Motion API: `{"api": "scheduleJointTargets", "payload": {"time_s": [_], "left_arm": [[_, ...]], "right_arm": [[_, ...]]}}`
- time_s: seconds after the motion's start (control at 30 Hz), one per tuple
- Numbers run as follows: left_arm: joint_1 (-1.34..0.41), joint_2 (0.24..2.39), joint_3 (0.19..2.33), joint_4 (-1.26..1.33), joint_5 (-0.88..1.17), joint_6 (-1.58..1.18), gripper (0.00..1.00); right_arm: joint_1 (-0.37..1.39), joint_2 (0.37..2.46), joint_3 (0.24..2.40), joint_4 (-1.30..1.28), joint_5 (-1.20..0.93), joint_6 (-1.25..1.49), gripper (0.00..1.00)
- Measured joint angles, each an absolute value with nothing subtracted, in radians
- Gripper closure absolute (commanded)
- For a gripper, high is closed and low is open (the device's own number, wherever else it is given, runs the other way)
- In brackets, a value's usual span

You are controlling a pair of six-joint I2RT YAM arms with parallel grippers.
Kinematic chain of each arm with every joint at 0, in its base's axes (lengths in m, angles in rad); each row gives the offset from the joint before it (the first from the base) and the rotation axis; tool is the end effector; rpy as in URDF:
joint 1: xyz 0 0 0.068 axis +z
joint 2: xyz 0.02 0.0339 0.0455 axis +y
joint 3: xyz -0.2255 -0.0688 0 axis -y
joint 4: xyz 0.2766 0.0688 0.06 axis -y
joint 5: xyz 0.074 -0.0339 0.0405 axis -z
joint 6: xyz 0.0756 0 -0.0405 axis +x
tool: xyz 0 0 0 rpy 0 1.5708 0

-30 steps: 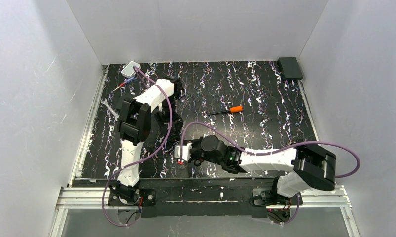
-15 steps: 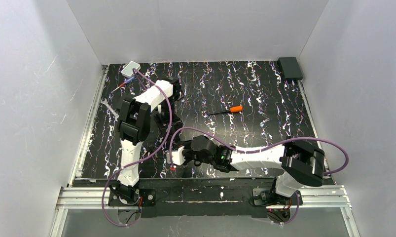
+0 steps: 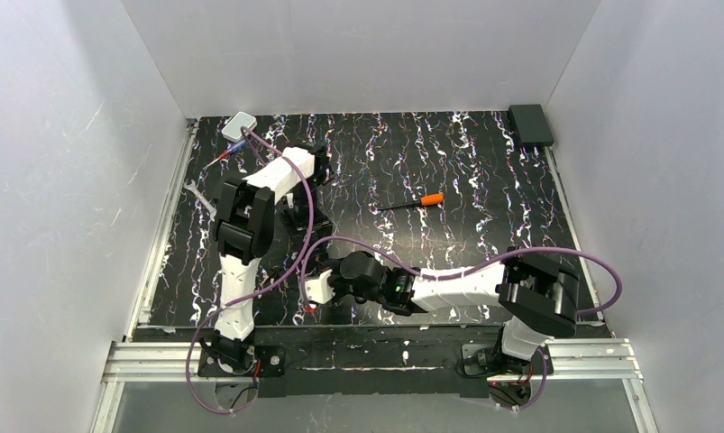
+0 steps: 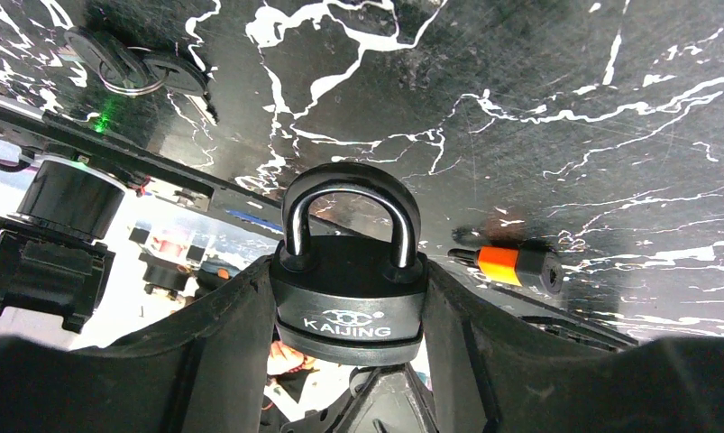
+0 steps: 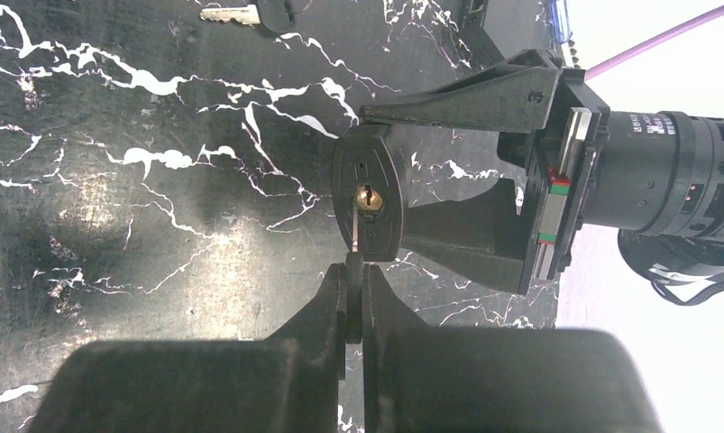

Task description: Unlock with the key

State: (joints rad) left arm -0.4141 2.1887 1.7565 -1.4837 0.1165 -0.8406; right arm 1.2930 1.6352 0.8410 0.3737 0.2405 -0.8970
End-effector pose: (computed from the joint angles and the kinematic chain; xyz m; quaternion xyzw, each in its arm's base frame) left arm 0.3411 -0.1595 0.0956 0.2179 -0.9591 -0.0542 0.1724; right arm 0.1286 0.3853 0.1231 -0.7106 0.4396 0.0075 0.5493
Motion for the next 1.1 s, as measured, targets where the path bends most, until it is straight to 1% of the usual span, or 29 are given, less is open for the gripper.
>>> {"api": "scheduleJointTargets", "payload": {"time_s": [1.1], "left_arm": [[-0.400,2.208,1.747,-1.494,0.120,-0.834,1.00]], "right_arm": [[1.303,1.655,0.861,0.385,0.259,-0.866,0.99]]}}
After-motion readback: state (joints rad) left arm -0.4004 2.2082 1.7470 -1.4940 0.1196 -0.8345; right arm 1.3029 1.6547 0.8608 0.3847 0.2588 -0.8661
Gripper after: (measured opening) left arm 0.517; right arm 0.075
